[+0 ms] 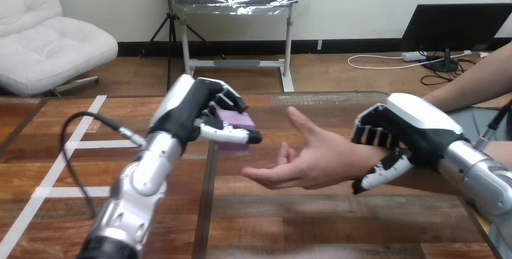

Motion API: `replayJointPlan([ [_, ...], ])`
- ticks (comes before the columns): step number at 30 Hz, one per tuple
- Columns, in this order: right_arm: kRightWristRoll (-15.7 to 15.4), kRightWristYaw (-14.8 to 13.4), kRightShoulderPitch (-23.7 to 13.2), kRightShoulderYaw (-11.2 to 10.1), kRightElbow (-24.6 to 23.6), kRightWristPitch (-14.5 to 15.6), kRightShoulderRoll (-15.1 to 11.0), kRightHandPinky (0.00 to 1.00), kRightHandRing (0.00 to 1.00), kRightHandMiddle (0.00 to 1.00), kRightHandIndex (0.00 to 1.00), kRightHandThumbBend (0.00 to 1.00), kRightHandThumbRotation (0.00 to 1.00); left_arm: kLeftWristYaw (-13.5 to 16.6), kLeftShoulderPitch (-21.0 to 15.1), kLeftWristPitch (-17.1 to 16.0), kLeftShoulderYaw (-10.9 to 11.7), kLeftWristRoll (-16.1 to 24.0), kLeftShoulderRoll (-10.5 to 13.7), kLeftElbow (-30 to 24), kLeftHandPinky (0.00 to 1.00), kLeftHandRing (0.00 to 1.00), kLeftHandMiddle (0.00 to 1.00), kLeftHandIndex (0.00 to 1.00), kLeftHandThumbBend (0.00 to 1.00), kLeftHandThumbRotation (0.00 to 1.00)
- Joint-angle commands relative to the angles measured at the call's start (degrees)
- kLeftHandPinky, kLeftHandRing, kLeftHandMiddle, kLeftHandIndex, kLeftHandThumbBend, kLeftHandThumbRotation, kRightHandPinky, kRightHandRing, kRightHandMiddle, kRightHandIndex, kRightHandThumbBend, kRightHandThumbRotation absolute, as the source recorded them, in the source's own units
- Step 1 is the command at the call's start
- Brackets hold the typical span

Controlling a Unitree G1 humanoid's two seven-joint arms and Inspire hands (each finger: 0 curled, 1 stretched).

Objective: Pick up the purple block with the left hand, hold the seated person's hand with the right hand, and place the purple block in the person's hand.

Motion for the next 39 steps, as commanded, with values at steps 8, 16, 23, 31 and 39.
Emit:
replayJointPlan([
  [8,0.91,1.98,1.17,0.86,-3.68,2.71,3.52,0.31,0.36,0.42,0.44,0.88,0.0,2.12,-8.4,-4.33,-0.86,-0.9,-3.23,4.54,0.41,0.41,0.44,0.43,0.75,0.0],
  [16,1.07,2.22,1.27,0.61,-4.27,3.39,4.11,0.31,0.35,0.42,0.44,0.89,0.0,2.05,-9.71,-4.54,-1.75,-0.37,-4.85,5.98,0.41,0.42,0.44,0.43,0.75,0.0],
  [23,1.41,2.54,1.24,0.58,-4.65,3.65,4.48,0.31,0.36,0.42,0.44,0.89,0.0,0.78,-10.22,-3.67,-2.11,-1.25,-6.42,5.78,0.41,0.42,0.45,0.44,0.73,0.0],
  [31,1.28,2.47,1.32,0.77,-5.22,3.73,4.63,0.31,0.36,0.42,0.44,0.89,0.0,0.23,-10.58,-2.61,-2.54,-1.45,-7.85,5.36,0.41,0.43,0.46,0.44,0.71,0.0],
  [39,1.26,2.21,1.31,0.87,-5.22,3.59,4.85,0.29,0.33,0.4,0.44,0.89,0.0,0.16,-10.6,-2.37,-3.1,-1.44,-9.04,4.93,0.41,0.43,0.46,0.44,0.71,0.0],
])
